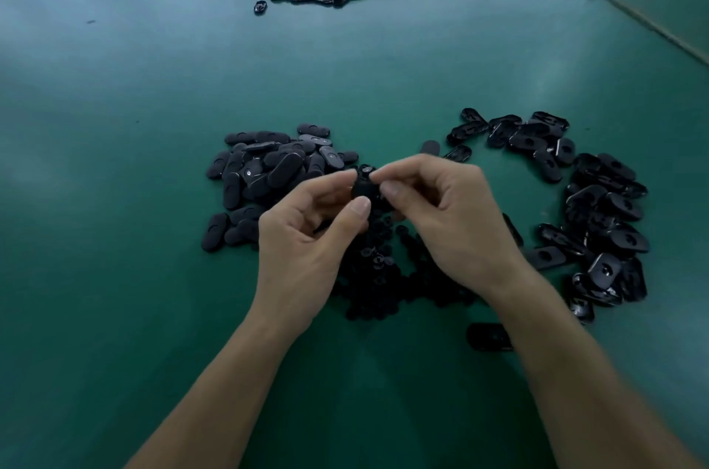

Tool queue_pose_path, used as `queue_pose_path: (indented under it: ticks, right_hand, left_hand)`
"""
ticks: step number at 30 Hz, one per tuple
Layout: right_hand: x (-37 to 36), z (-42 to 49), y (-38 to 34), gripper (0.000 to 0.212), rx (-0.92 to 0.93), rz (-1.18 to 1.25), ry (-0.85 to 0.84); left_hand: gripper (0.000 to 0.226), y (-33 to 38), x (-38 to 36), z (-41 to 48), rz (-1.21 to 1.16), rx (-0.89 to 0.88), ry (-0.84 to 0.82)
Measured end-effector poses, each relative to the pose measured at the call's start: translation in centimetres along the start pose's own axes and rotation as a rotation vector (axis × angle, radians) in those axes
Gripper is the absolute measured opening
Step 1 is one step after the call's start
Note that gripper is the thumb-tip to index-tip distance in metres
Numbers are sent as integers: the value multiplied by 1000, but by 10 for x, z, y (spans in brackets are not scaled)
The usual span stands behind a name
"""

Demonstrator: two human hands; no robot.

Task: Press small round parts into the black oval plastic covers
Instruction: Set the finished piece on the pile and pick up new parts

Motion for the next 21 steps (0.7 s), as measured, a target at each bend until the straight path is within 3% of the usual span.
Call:
queue_pose_path:
  ticks: [4,10,18,21]
  right_hand:
    - [-8,-8,4,13,-5,72,-13]
    - [-3,-14,2,5,21,-75,7]
    - [-1,-17,4,13,34,2,64]
    - [-2,-17,5,16,36,50,74]
  left_hand:
    - [19,-1,-1,0,-8,20,-2]
    - [17,-1,1,-1,-45,36,22]
    - [14,1,1,-1,-43,41,10]
    - [24,2,1,-2,-58,55,5]
Point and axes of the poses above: each hand's wrist, its own z-axis towards the middle knuckle, its own x-axis out of the back of the hand, y = z × x, the point moved 5 cm from there along z, towards the middle knuckle, and after that the axes turned 5 degrees about z, right-handed, at the moved point
